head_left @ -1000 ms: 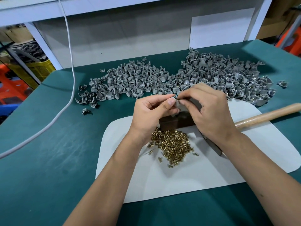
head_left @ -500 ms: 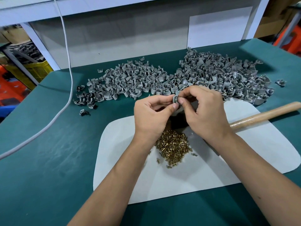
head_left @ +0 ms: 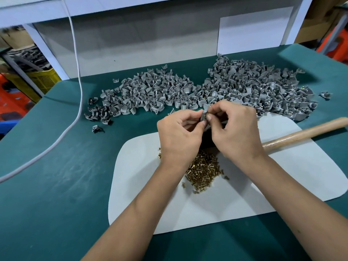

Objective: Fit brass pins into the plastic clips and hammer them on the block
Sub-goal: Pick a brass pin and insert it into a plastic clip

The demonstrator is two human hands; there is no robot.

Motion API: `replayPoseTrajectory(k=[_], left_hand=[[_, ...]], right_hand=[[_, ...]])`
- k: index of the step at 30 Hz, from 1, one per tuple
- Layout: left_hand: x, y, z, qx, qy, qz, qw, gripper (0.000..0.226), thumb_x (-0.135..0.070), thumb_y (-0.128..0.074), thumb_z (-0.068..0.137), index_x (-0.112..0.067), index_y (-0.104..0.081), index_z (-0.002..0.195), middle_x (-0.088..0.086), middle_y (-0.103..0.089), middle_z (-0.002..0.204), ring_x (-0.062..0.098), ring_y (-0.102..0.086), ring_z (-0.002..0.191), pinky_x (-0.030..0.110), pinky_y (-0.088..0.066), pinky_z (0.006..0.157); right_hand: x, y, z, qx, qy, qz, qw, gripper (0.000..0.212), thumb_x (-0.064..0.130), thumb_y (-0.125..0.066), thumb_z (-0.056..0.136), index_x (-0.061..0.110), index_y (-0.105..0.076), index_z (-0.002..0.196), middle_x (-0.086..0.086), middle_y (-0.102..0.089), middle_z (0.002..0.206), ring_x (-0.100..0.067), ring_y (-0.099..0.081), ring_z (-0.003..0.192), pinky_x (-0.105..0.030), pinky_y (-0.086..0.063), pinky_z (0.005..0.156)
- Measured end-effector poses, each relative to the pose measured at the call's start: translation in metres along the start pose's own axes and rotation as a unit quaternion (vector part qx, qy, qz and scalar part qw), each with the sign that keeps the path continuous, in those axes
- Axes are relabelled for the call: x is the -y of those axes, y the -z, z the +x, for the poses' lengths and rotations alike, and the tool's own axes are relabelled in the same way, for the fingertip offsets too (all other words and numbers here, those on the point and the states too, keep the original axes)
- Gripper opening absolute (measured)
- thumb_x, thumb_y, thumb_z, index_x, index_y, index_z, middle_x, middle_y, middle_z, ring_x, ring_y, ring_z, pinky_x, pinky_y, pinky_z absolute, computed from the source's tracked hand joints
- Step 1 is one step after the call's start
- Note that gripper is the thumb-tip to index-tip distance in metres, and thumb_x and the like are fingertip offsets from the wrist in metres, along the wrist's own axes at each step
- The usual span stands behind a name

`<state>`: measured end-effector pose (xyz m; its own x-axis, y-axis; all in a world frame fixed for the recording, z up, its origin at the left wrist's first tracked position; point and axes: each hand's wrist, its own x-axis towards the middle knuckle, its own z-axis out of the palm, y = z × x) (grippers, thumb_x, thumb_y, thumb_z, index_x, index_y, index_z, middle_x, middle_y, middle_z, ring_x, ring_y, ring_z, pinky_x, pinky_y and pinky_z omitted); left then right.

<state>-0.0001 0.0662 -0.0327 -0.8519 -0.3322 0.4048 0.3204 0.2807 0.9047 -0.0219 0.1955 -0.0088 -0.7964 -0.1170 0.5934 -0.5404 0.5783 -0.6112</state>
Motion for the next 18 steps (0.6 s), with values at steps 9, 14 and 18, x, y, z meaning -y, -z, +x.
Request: replayPoseTrajectory(k=[9,14,18], left_hand=[[-0.001,0.008,0.003,0.010,-0.067,0.119,0.991,0.039,-0.009,-0.086,0.080,-0.018,-0.076,0.117,-0.007,-0.076,0.096,0.001,-0.073,0.086,0.027,-0.062,0.084],[-0.001,0.018,0.011,0.035,-0.094,0.161,0.982,0.040,-0.011,-0.082,0.085,-0.020,-0.069,0.122,-0.011,-0.073,0.100,-0.003,-0.070,0.096,0.018,-0.058,0.090],[0.004,0.026,0.015,0.089,-0.133,0.223,0.962,0.026,-0.008,-0.073,0.091,-0.014,-0.077,0.116,-0.009,-0.071,0.110,0.004,-0.065,0.109,0.013,-0.048,0.099]], right_hand=[[-0.016,0.055,0.032,0.244,0.013,-0.047,0.968,0.007,0.028,-0.071,0.094,0.027,-0.077,0.092,0.017,-0.072,0.082,0.001,-0.066,0.075,-0.010,-0.051,0.067],[-0.039,0.099,0.043,0.460,-0.025,-0.154,0.874,0.013,0.028,-0.087,0.079,0.034,-0.077,0.084,0.016,-0.074,0.075,0.001,-0.069,0.070,-0.021,-0.055,0.069],[-0.046,0.094,0.027,0.476,-0.018,-0.207,0.854,0.026,0.036,-0.091,0.072,0.034,-0.075,0.092,0.012,-0.069,0.083,-0.006,-0.063,0.077,-0.029,-0.053,0.073]])
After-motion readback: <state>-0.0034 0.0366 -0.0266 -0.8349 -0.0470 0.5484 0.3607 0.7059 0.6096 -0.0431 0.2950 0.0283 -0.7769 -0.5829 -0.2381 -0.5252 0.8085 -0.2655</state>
